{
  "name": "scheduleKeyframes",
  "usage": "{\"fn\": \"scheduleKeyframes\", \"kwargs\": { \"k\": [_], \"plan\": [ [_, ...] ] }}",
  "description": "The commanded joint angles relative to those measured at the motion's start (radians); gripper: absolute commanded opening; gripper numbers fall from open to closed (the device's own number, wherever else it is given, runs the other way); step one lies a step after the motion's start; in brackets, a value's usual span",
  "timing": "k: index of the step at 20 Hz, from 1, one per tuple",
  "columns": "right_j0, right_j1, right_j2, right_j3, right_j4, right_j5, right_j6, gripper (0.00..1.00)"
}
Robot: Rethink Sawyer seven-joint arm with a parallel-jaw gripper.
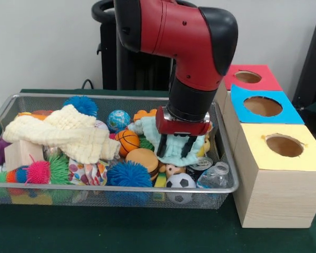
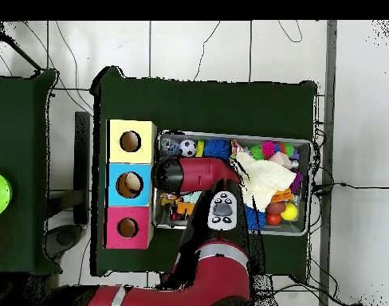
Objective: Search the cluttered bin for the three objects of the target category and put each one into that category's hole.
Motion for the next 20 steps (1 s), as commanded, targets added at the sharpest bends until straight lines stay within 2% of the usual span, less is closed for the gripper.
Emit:
{"fn": "scheduleKeyframes", "kwargs": {
  "k": [1, 2, 3, 9, 14, 16, 20],
  "plan": [
    [-0.037, 0.094, 0.046, 0.020, 0.022, 0.080, 0.139, 1.00],
    [-0.036, 0.098, 0.044, 0.013, 0.024, 0.084, 0.142, 1.00],
    [-0.039, 0.098, 0.048, 0.008, 0.021, 0.087, 0.131, 0.00],
    [-0.045, 0.062, 0.046, 0.031, 0.054, 0.112, 0.163, 0.00],
    [-0.071, 0.009, 0.080, 0.065, 0.062, 0.173, 0.097, 0.00],
    [-0.081, -0.002, 0.083, 0.042, 0.063, 0.211, 0.072, 0.00],
    [-0.143, -0.088, 0.104, 0.060, 0.045, 0.275, -0.029, 0.00]
  ]
}}
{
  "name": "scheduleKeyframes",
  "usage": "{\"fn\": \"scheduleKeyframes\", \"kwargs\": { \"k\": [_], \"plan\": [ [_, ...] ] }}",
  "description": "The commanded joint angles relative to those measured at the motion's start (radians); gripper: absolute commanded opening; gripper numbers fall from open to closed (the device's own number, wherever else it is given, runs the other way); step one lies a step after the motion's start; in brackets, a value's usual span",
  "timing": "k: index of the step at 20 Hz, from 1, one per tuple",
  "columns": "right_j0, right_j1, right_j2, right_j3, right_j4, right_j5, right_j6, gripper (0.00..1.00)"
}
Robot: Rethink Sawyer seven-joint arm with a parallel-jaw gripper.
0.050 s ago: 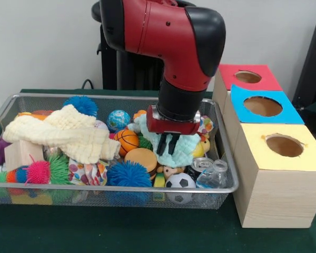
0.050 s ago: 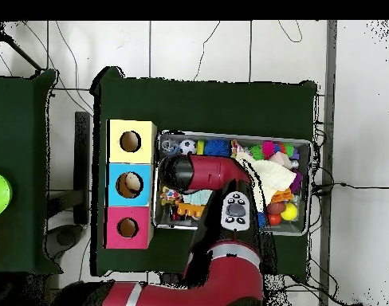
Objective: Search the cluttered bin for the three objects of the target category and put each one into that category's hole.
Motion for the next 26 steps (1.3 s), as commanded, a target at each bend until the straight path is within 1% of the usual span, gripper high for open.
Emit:
{"fn": "scheduleKeyframes", "kwargs": {
  "k": [1, 3, 6, 8, 12, 14, 15, 18, 22, 26],
  "plan": [
    [-0.112, -0.087, 0.102, 0.057, -0.001, 0.221, -0.058, 0.00],
    [-0.160, -0.111, 0.118, 0.050, -0.016, 0.262, -0.118, 0.00],
    [-0.230, -0.121, 0.146, 0.021, -0.043, 0.322, -0.198, 0.00],
    [-0.272, -0.112, 0.165, -0.006, -0.066, 0.339, -0.242, 0.00],
    [-0.342, -0.065, 0.201, -0.087, -0.115, 0.355, -0.300, 0.00],
    [-0.370, -0.036, 0.217, -0.121, -0.142, 0.348, -0.311, 0.00],
    [-0.379, -0.014, 0.227, -0.153, -0.153, 0.353, -0.313, 0.00],
    [-0.398, 0.017, 0.238, -0.187, -0.186, 0.348, -0.295, 0.00],
    [-0.401, 0.037, 0.251, -0.219, -0.214, 0.360, -0.263, 0.00],
    [-0.394, 0.039, 0.264, -0.233, -0.221, 0.384, -0.240, 0.00]
  ]
}}
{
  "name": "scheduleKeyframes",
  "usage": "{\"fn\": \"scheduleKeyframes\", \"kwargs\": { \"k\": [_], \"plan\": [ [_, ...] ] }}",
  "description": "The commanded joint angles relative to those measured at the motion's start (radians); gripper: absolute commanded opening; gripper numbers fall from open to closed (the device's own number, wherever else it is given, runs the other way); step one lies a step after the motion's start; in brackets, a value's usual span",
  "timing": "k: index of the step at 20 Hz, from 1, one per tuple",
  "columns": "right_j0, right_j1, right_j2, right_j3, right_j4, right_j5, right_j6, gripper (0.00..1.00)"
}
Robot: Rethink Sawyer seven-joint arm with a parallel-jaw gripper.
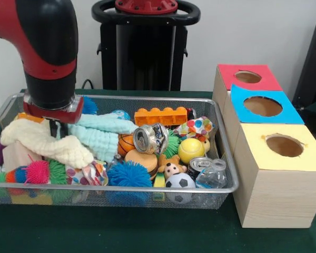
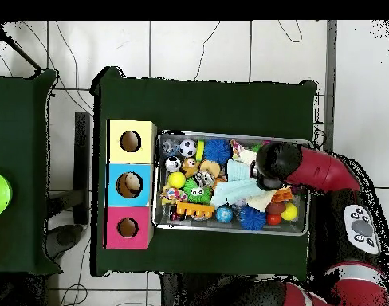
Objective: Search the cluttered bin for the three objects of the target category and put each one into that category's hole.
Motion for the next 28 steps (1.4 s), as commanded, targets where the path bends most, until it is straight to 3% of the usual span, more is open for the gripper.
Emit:
{"fn": "scheduleKeyframes", "kwargs": {
  "k": [1, 8, 9, 13, 18, 28],
  "plan": [
    [0.006, 0.059, 0.144, -0.085, -0.070, 0.125, -0.228, 0.00],
    [0.013, 0.053, 0.149, -0.105, -0.075, 0.138, -0.196, 0.00],
    [0.015, 0.053, 0.150, -0.108, -0.079, 0.141, -0.196, 1.00],
    [0.015, 0.042, 0.160, -0.107, -0.067, 0.155, -0.190, 1.00],
    [0.023, -0.036, 0.188, -0.055, -0.047, 0.149, -0.188, 1.00],
    [0.090, -0.147, 0.164, 0.019, -0.014, 0.132, -0.052, 1.00]
  ]
}}
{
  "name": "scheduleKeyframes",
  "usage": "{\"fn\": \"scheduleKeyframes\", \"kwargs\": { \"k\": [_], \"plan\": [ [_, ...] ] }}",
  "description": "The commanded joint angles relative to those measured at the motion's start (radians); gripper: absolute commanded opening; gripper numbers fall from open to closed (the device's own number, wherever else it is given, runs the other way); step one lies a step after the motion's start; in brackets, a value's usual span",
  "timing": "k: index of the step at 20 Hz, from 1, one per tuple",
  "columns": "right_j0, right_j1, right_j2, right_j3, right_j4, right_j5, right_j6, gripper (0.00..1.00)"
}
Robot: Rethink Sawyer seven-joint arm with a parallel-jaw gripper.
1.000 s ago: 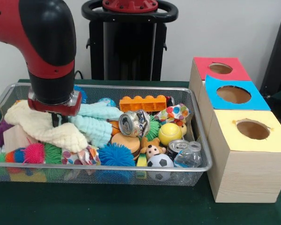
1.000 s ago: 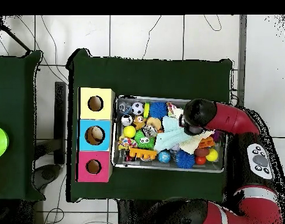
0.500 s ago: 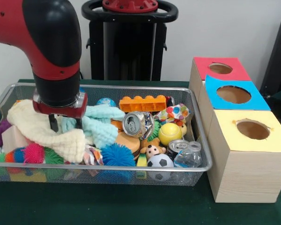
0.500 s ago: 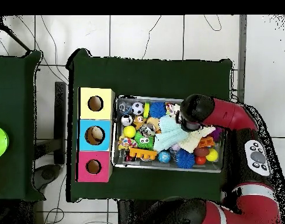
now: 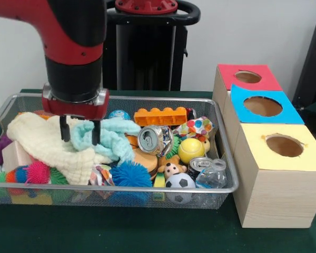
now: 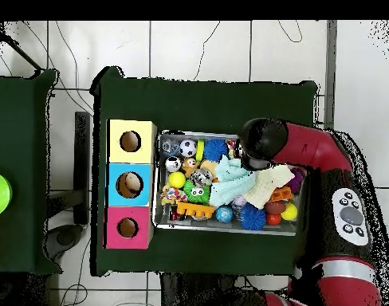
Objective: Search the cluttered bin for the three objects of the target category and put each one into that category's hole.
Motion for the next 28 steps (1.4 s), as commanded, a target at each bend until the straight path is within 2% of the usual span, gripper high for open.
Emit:
{"fn": "scheduleKeyframes", "kwargs": {
  "k": [1, 7, 12, 19, 24, 28],
  "plan": [
    [0.046, -0.070, 0.072, 0.080, -0.006, 0.049, -0.028, 1.00],
    [0.093, -0.045, 0.053, 0.116, 0.016, -0.012, 0.086, 1.00],
    [0.122, 0.014, 0.050, 0.173, 0.000, -0.174, 0.145, 1.00],
    [0.128, 0.068, 0.062, 0.224, 0.007, -0.287, 0.137, 1.00],
    [0.131, 0.096, 0.068, 0.226, 0.030, -0.309, 0.132, 1.00],
    [0.140, 0.103, 0.072, 0.216, 0.061, -0.256, 0.132, 1.00]
  ]
}}
